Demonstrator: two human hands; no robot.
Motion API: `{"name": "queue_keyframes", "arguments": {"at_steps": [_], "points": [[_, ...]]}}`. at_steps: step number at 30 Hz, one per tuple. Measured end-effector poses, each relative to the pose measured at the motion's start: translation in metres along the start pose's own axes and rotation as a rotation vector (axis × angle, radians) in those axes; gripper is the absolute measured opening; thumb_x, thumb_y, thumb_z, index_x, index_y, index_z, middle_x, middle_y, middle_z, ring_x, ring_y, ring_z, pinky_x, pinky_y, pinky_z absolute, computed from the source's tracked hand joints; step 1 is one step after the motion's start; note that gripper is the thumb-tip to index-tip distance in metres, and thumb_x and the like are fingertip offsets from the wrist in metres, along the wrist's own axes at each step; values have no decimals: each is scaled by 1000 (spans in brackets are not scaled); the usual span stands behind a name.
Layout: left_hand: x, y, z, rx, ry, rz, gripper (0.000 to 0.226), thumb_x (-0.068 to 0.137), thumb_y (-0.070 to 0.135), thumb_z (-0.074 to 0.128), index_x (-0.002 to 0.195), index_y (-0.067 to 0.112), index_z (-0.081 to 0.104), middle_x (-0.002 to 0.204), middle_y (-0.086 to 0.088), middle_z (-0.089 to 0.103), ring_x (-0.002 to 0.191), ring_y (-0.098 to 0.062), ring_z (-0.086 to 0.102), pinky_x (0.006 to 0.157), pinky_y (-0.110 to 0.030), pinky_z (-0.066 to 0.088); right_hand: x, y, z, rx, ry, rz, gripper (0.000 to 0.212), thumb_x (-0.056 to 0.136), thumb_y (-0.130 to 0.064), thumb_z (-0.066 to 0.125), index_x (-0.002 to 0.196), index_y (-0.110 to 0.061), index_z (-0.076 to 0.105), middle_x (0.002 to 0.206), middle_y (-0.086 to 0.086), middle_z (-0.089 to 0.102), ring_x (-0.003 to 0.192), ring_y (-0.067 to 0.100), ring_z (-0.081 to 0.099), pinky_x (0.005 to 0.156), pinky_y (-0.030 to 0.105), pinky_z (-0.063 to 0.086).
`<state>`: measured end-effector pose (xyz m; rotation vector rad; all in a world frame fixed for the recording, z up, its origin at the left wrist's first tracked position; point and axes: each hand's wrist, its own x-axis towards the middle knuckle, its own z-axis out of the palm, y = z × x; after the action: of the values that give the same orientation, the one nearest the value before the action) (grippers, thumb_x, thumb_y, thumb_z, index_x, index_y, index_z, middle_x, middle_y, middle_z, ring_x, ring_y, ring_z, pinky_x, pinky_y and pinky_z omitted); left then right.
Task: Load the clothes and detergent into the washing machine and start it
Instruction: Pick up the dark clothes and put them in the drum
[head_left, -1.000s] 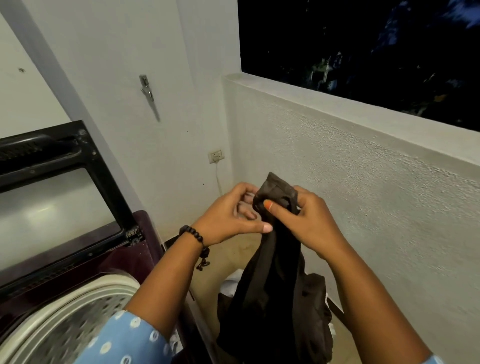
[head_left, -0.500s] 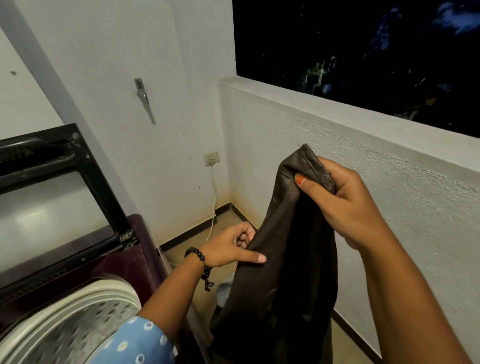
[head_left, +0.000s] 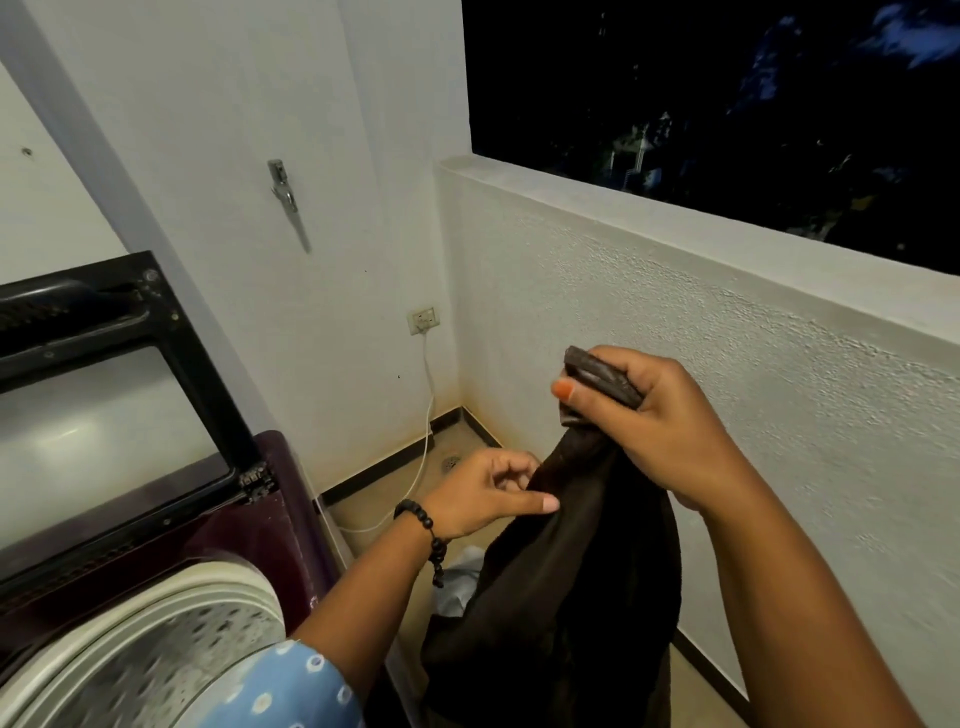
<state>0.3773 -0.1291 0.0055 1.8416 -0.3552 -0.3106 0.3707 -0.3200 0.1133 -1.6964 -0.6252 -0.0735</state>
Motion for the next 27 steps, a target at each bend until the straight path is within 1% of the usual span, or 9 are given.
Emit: {"name": "queue_keyframes", "arguments": {"at_steps": [3,5,7,9,12,18,23,25,27], "points": [[-7,-25,4,70,-6,-43,28,83,28,74,59,32,58,60,14,49,59,-5,45,63,-21,40,1,-13,-5,78,124,-91,17,87,-28,59,86,-17,71,81,-6,72,79,6,68,74,18,52],[-12,-33,5,53,87,-55,13,80,44,71,74,33,69,73,9,62,74,-11,58,75,-33,50,1,-20,-10,117,195,-128,22,91,-29,52,90,-17,71,81,-12,69,80,2,64,72,15,48],[-13,-36,1,-28,232,-29,13,87,35,69,86,22,68,77,0,64,77,-15,60,79,-38,50,0,-20,-12,209,264,-116,27,93,-30,49,90,-14,70,74,-13,64,72,4,60,65,16,48],[-13,-28,-5,-95,343,4,9,92,15,63,84,18,65,72,3,60,73,-10,57,73,-24,48,2,-12,-10,281,320,-70,29,93,-32,48,90,-12,69,70,-10,63,68,7,60,62,18,49],[-7,-4,-10,-142,432,107,14,92,9,60,86,19,68,78,2,61,77,-9,57,72,-16,47,4,16,5,273,354,12,28,92,-33,51,97,-12,68,78,-6,66,74,7,62,70,21,50],[9,37,-6,-192,413,272,12,88,6,63,95,12,71,91,0,70,90,-14,65,82,-27,54,-5,77,47,179,-60,175,65,80,-38,73,138,-28,46,126,-7,62,116,4,59,98,19,46],[1,30,-8,-309,452,192,21,94,32,53,93,18,69,83,-3,65,79,-12,61,73,-25,51,-6,81,46,113,-5,230,18,87,-21,69,103,-13,69,92,6,73,86,13,68,80,36,53],[-5,24,-7,-343,413,153,22,90,38,61,95,17,61,80,1,58,70,-4,56,65,-19,46,-4,75,40,104,40,198,18,90,-21,65,94,-4,68,80,16,67,74,17,62,71,37,50],[-7,11,-5,-347,314,117,34,81,33,75,103,12,59,93,-4,64,81,-6,64,73,-18,50,1,61,33,131,66,156,19,92,-19,63,90,-1,65,77,20,62,73,18,59,69,35,47]]}}
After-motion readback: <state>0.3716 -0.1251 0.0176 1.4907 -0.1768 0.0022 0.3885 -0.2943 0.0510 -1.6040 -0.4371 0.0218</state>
